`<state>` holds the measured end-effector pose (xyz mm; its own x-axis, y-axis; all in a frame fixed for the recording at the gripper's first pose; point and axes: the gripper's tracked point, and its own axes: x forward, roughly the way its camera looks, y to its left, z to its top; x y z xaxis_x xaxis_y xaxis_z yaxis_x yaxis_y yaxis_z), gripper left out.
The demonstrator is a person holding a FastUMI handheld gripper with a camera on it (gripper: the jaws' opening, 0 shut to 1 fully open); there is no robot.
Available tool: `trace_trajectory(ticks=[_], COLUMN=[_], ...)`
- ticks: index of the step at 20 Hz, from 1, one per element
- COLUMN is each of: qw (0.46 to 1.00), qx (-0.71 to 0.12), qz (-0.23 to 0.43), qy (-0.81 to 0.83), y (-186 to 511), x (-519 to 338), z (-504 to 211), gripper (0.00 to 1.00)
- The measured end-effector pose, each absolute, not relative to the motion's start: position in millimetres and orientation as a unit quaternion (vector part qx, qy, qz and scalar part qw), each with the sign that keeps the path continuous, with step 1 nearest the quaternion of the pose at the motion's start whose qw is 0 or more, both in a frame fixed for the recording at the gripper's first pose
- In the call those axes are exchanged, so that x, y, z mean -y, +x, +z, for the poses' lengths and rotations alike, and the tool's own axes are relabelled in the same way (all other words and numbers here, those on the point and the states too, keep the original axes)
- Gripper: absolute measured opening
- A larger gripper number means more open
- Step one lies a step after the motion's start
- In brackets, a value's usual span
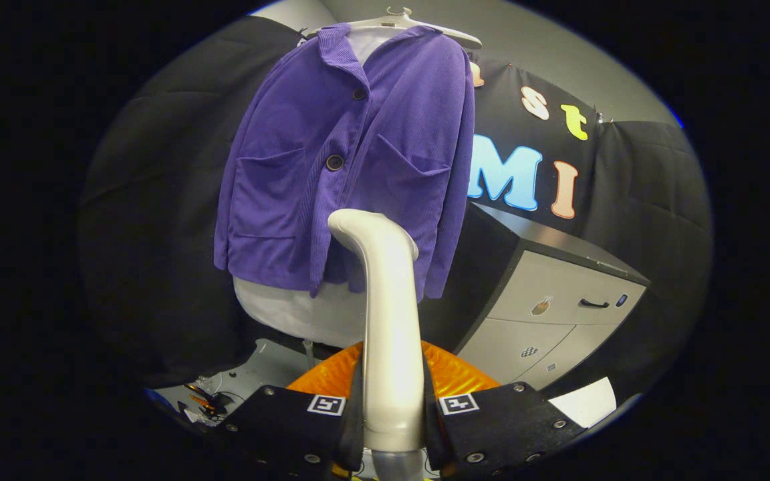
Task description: Iron the clothes twice with a garment steamer, once on the left side and once on the right side.
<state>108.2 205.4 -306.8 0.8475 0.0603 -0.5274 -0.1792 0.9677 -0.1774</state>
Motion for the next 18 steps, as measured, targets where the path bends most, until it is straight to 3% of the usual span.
trace_trajectory(ticks=[6, 18], qw=[0.958, 0.987], qx=[-0.257, -0.085], qz=[0.088, 0.118], qy=[-0.088, -0.071], y=[94.0, 174.5], x=[-213.3, -291.4], z=[-257.6, -91.0], gripper=[0.36, 0.36])
